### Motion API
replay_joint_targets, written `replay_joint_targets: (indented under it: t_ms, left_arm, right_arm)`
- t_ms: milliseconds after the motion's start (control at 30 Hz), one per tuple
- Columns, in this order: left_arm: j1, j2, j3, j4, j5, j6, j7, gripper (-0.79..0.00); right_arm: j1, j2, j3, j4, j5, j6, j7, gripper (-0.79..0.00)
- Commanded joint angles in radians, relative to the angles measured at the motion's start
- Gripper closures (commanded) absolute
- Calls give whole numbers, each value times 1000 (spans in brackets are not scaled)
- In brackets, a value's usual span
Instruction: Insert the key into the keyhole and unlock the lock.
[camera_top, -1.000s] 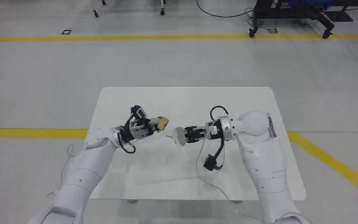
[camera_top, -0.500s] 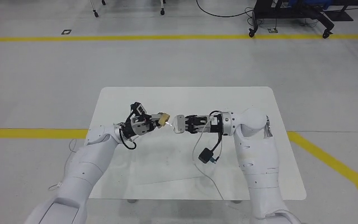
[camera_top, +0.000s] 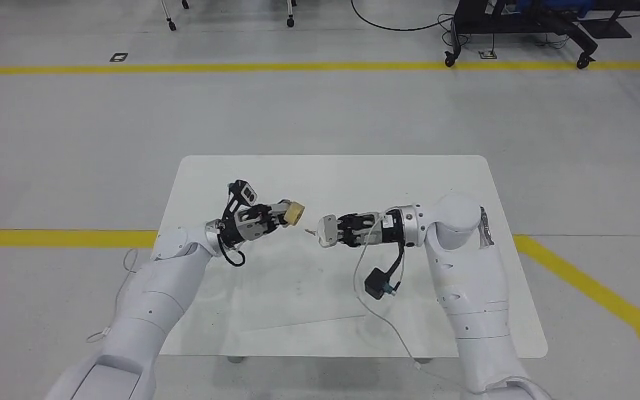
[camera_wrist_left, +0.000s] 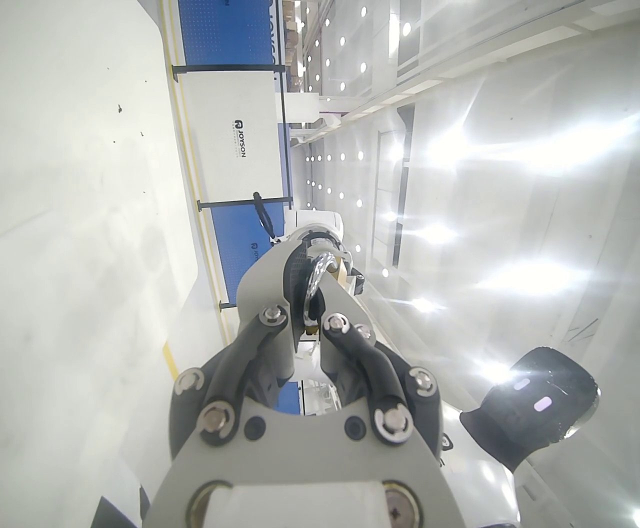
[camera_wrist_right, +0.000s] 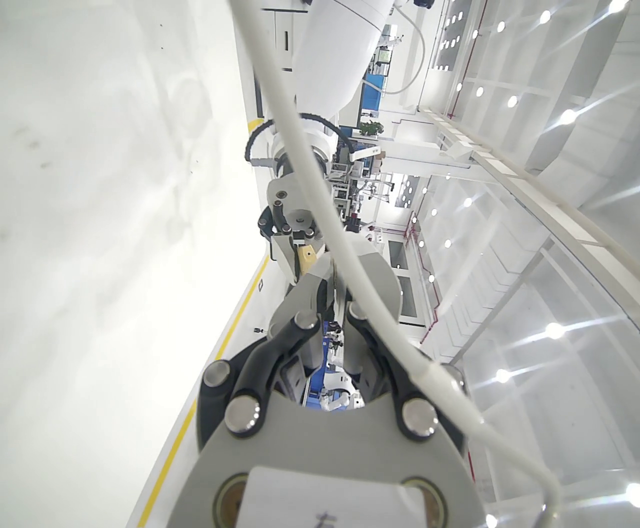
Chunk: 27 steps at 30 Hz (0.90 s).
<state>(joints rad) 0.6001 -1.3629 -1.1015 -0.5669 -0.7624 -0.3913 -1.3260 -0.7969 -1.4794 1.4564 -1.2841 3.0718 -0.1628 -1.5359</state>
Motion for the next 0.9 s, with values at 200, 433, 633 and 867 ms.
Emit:
replay_joint_targets:
  t_ms: [200, 433, 633, 867]
  left_arm:
    - [0, 2, -4, -5, 35, -24, 28, 0]
    - [11, 3, -1, -27, 75, -56, 52, 0]
    - [22, 7, -11, -50, 80, -51, 62, 0]
    - [33, 11, -16, -76, 101, -35, 90, 0]
  right_arm:
    - [24, 20, -37, 20, 0, -25, 0, 0]
    - [44, 23, -58, 45, -2, -40, 34, 0]
    - [62, 28, -76, 82, 0, -38, 55, 0]
    - [67, 28, -78, 90, 0, -31, 57, 0]
